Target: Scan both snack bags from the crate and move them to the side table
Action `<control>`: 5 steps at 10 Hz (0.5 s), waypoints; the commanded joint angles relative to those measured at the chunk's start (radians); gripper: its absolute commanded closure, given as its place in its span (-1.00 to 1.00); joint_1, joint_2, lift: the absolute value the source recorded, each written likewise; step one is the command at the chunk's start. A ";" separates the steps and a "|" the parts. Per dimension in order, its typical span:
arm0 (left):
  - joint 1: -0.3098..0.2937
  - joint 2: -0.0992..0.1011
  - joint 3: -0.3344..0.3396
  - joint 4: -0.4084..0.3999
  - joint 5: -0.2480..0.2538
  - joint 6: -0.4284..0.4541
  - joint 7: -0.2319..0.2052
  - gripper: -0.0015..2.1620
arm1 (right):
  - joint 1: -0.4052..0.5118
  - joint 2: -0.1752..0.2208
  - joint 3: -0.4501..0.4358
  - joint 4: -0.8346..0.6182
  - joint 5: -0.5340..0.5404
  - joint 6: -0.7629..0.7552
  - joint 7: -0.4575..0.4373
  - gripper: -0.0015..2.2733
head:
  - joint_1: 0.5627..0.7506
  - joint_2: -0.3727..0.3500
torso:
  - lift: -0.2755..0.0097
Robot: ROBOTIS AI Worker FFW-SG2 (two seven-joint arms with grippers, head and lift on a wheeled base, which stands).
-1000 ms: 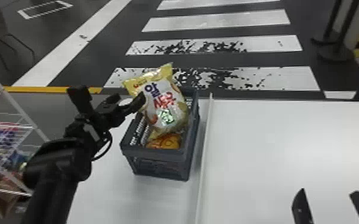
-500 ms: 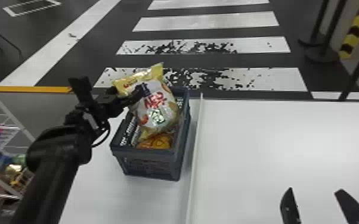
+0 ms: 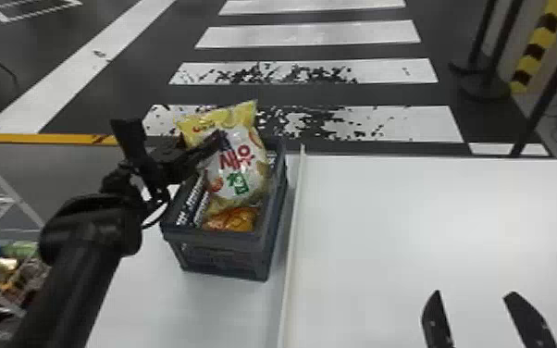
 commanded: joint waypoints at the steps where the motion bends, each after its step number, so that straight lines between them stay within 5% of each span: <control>1: 0.043 0.007 0.001 -0.058 -0.002 0.009 -0.008 0.98 | -0.001 0.000 0.001 0.000 0.000 0.000 0.000 -0.92 | 0.41 0.42 | 0.24; 5: 0.193 0.014 0.136 -0.380 0.023 0.209 0.006 0.98 | -0.001 0.000 0.014 0.000 0.002 0.000 0.000 -0.92 | 0.41 0.46 | 0.24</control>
